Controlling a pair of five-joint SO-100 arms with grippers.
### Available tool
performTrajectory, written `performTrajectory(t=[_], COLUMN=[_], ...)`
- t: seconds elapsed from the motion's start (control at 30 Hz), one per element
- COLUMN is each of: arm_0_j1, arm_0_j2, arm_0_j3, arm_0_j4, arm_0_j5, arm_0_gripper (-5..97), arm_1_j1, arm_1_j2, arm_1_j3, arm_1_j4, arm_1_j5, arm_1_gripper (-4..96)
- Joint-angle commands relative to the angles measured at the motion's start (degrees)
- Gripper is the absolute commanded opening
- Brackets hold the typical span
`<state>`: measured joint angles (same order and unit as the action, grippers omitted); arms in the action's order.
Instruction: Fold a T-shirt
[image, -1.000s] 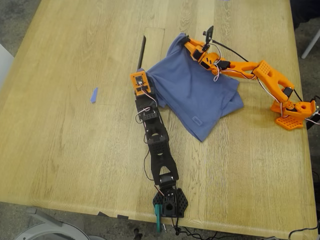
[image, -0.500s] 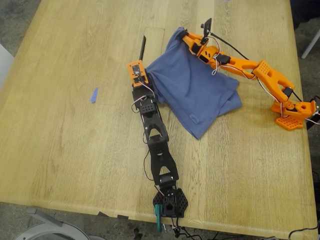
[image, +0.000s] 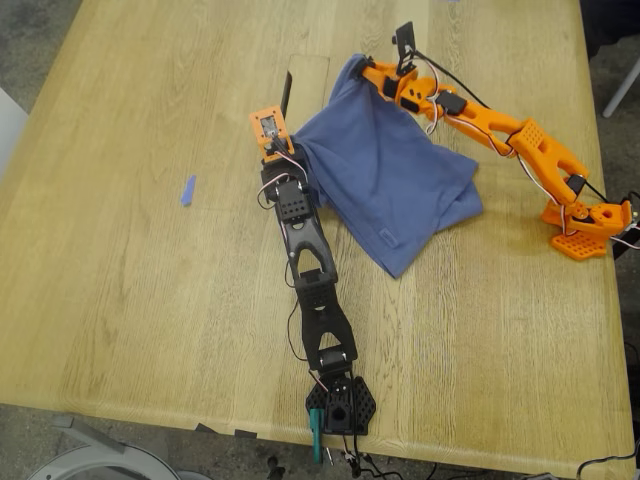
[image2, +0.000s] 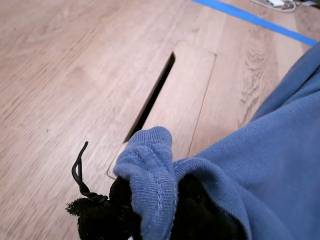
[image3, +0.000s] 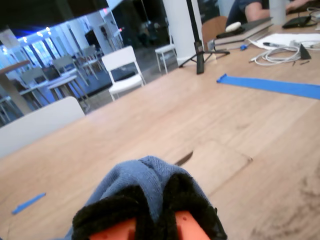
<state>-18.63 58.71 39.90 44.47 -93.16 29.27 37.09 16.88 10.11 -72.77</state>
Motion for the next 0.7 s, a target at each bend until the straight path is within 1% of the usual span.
performTrajectory(t=[0.0, 0.27, 0.4, 0.5, 0.6, 0.67], arm_0_j1=[-2.4, 0.5, 1.1, 2.3, 4.0, 5.4], arm_0_j2=[4.2, 4.2, 4.2, 4.0, 2.0, -1.7], arm_0_j3=[-11.1, -21.8, -27.4, -32.5, -40.1, -49.1], arm_0_j4=[5.3, 23.9, 33.2, 40.7, 48.3, 54.9], arm_0_j5=[-0.9, -0.9, -1.0, -1.3, -1.5, -1.6], arm_0_gripper=[0, 0, 0, 0, 0, 0], arm_1_j1=[2.2, 0.9, -0.2, -1.1, -2.4, -3.2], arm_1_j2=[8.1, 11.7, 13.4, 16.1, 18.7, 20.2], arm_1_j3=[-7.7, -19.6, -23.9, -24.3, -24.3, -24.3], arm_1_j4=[8.3, 39.0, 51.5, 59.9, 68.4, 73.6], arm_1_j5=[-0.4, -0.4, -0.4, -0.1, 0.2, 0.4], arm_1_gripper=[0.0, 0.0, 0.0, 0.0, 0.0, 0.0])
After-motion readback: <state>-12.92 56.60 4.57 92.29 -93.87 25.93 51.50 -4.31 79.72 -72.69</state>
